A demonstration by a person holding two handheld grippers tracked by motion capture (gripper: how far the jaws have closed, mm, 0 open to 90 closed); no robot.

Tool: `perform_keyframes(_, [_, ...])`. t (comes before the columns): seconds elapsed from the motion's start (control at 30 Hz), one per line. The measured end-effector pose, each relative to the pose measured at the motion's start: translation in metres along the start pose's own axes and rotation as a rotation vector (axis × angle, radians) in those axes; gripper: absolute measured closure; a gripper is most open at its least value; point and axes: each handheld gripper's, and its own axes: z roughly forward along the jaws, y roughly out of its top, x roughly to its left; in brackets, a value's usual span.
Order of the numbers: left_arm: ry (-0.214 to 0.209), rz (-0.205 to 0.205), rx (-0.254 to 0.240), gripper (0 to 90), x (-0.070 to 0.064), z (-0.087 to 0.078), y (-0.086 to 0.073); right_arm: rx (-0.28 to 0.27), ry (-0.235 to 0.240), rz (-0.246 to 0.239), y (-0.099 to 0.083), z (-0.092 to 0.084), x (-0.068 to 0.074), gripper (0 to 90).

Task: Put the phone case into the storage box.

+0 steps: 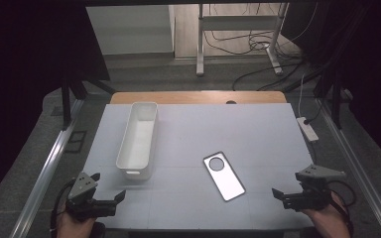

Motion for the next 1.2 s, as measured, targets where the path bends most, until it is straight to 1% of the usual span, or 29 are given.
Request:
perform_keyframes(0.1, [0.0,0.004,-0.002,0.0,0.0,0.0,0.0,-0.005,0.001,-0.004,0.001,0.0,0.0,0.0])
perform_keyframes(0.17, [-0.007,0.003,-0.003,0.0,0.0,0.0,0.0,-0.008,0.001,-0.005,0.002,0.0,0.0,0.0])
perform_keyframes(0.4, [-0.006,0.008,-0.005,0.0,0.0,-0.001,0.0,-0.016,0.001,-0.026,0.006,0.002,0.002,0.0])
perform_keyframes(0.63, [-0.005,0.017,-0.002,0.0,-0.001,0.0,0.0,-0.011,0.024,-0.033,0.012,0.008,0.003,0.0])
perform_keyframes(0.87, [-0.004,0.019,-0.003,0.0,-0.001,0.0,0.0,0.004,0.035,-0.066,0.017,0.014,0.001,0.0])
perform_keyframes(1.03, [-0.002,0.026,-0.001,0.0,-0.002,0.0,0.0,-0.002,0.048,-0.068,0.019,0.016,0.002,0.0])
perform_keyframes(1.2, [-0.003,0.024,-0.002,0.0,-0.002,0.0,0.0,-0.004,0.063,-0.065,0.023,0.019,0.002,0.0])
